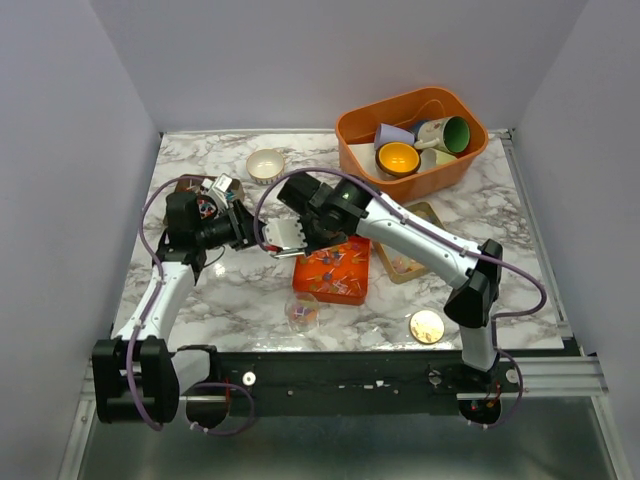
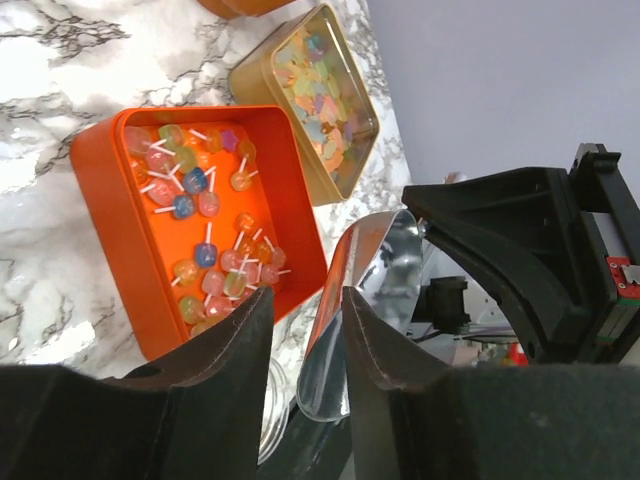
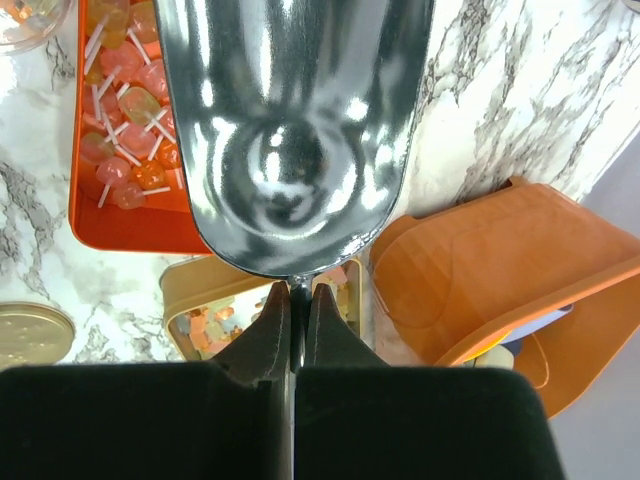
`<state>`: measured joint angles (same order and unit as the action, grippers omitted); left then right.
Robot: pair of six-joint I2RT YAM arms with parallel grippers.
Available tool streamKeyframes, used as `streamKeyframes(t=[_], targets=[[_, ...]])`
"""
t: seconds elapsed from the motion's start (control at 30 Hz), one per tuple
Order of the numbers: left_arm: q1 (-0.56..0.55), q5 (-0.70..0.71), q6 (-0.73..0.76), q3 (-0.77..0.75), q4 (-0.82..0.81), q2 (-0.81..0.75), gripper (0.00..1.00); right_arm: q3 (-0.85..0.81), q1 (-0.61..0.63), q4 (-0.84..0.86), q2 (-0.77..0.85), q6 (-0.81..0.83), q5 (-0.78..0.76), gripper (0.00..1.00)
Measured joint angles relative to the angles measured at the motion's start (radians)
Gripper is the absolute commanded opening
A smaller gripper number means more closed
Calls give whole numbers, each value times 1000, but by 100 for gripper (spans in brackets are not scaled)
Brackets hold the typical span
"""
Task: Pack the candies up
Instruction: Adjust the spatula.
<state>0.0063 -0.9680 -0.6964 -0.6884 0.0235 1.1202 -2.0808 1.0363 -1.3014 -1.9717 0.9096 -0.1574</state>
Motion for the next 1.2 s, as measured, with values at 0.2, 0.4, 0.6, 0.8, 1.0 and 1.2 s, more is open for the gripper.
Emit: streamKeyframes(t=[0.2,0.4,0.6,0.8,1.0,1.2], targets=[[0,-42,-42,-13,-74,45,53,11,-10,22,28,-35,12,1],[0,-64,-116,-15,-159,71,58,11,-10,58,29,-60,14,1],[0,-74,-97,-20,-158,71,39,7,-10,95,29,-66,18,1],[0,-123,-93,-22,-187,70,23,-16,-10,75,29,-68,37,1],[3,-159,-185,2,-322,89,53,-22,-21,80,33,-71,55,1],[-2,-182,-226,14,-337,102,31,-39,-24,126,44,-72,55,1]])
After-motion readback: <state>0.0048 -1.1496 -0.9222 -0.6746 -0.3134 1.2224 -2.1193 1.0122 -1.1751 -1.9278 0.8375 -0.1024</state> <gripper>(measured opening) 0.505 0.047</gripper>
